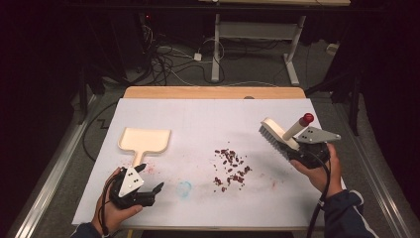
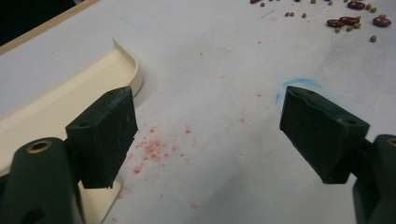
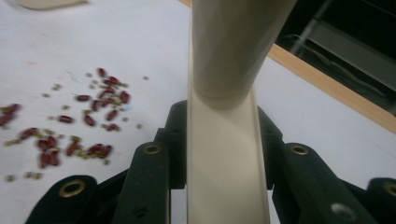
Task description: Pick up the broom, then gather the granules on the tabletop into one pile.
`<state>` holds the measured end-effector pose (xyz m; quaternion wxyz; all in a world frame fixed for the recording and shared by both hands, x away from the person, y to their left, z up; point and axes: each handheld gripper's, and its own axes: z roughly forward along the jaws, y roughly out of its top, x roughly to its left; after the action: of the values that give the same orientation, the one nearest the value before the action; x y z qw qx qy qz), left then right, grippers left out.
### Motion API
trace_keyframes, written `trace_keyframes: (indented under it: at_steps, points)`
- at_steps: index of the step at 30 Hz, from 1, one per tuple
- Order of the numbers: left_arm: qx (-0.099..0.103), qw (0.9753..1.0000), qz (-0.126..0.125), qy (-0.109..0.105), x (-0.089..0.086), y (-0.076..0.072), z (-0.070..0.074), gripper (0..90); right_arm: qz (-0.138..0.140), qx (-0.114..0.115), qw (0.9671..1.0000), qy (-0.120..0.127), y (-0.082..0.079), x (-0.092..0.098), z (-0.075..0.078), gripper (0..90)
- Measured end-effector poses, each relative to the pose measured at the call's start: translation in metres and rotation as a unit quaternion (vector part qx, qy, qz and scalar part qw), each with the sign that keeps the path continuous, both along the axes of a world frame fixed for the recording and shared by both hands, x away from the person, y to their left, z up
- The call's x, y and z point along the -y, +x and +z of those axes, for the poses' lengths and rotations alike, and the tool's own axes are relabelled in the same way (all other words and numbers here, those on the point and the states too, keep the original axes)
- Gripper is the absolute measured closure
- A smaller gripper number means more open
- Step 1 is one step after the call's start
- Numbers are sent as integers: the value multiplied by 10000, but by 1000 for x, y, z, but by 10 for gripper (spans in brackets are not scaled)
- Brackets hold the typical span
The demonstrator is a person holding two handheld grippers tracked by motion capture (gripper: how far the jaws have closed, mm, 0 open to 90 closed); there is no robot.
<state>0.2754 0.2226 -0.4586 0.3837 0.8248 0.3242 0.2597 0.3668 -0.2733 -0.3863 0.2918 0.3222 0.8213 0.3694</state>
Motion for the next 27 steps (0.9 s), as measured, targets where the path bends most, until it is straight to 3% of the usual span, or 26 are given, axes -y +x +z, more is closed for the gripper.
trace_keyframes:
  at_steps: [4, 6, 9, 11, 15, 17, 18, 21, 22, 25, 27]
  points:
    - [67, 9999, -69, 99, 1, 1, -1, 184, -198, 18, 9998, -23, 5, 3, -3, 678]
    - [0, 9998, -85, 178, 1, 2, -3, 184, -243, 50, 9997, -18, 7, 3, -3, 678]
    - [10, 9999, -76, 147, 3, 3, -3, 184, -316, 63, 9995, 19, 10, 4, -4, 678]
    - [0, 9998, -113, 163, 4, 4, -3, 184, -471, 91, 9986, -221, 16, 3, -9, 678]
    - [-100, 9997, -107, 207, 5, 5, -6, 184, -609, 80, 9977, -271, 22, 2, -12, 678]
    - [-114, 9997, -77, 205, 5, 6, -6, 184, -742, 125, 9961, -461, 28, -2, -15, 678]
    - [-181, 9997, -53, 170, 5, 5, -6, 184, -742, 125, 9961, -461, 28, -2, -15, 678]
    - [-115, 9997, -75, 197, 5, 7, -6, 184, -794, 163, 9946, -654, 39, -12, -22, 678]
    - [-176, 9997, -67, 176, 6, 7, -6, 184, -794, 163, 9946, -654, 39, -12, -22, 678]
    - [-107, 9996, -84, 244, 8, 9, -6, 184, -741, 144, 9945, -728, 47, -23, -27, 679]
    - [-218, 9995, -96, 229, 9, 8, -7, 186, -661, 143, 9949, -754, 50, -34, -31, 679]
